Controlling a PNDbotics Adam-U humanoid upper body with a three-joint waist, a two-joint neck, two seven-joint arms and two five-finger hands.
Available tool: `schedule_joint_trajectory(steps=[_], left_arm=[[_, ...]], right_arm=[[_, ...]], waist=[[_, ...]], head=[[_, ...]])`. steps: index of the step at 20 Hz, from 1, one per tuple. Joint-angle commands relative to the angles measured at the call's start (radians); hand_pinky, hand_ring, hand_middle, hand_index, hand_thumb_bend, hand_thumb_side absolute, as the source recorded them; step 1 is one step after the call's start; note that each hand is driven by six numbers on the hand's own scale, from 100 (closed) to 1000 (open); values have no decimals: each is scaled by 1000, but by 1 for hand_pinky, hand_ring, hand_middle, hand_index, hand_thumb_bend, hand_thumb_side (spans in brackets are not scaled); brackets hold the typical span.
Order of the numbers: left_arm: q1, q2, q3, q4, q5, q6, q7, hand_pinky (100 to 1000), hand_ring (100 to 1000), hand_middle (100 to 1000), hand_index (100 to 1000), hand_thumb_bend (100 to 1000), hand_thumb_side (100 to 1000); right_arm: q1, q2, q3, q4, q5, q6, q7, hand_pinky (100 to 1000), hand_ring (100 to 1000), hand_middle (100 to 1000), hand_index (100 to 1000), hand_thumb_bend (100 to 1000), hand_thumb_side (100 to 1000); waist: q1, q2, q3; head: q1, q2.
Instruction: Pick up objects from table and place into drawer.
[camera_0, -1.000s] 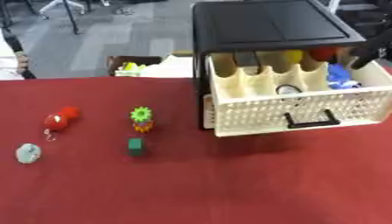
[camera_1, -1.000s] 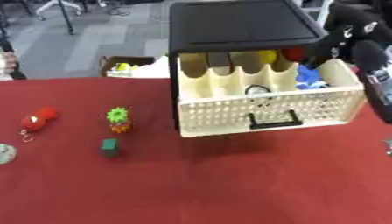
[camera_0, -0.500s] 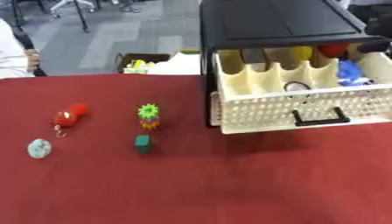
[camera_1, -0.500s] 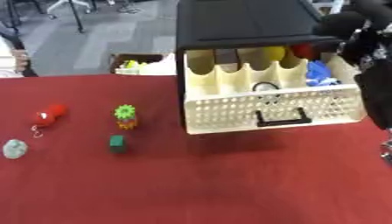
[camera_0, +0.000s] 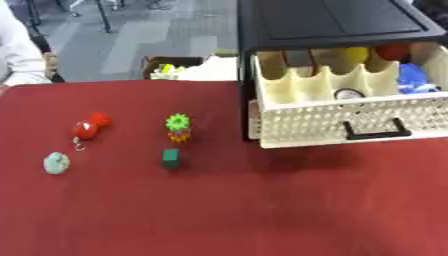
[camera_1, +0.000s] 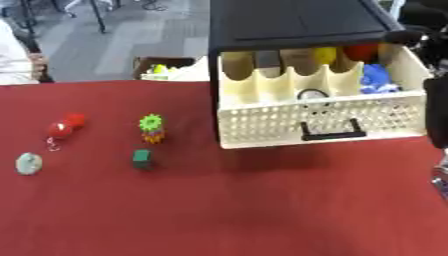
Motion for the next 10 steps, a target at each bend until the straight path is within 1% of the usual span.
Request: schedule_joint_trajectory(steps=[1,5,7,10], left_arm=[[-17,42,-1,-13,2,-9,0,670,769,763,809,100,902],[-14,87,-8,-13,8,-9,-8,668,769,762,809,100,872],[-7,129,-6,-13,-11,-9,-14,671,772,762,812,100,840],[7,205,1,-13,-67,-10,-13,684,781,765,827,100,771]], right_arm=[[-6,0,-19,-14,-13,-14,-37,704,808,775,906,100,1000],[8,10,-22,-14,-7,-30,-60,699,802,769,898,100,1000],[14,11,-22,-14,0,-36,-60,699,800,767,895,100,1000],[22,9,-25,-14,10,-49,-58,696,796,764,894,100,1000]], waist=[[0,-23,-3],[4,-25,-1],[6,-26,0],[9,-25,-4]], head=[[5,14],[5,38],[5,51],[2,62]])
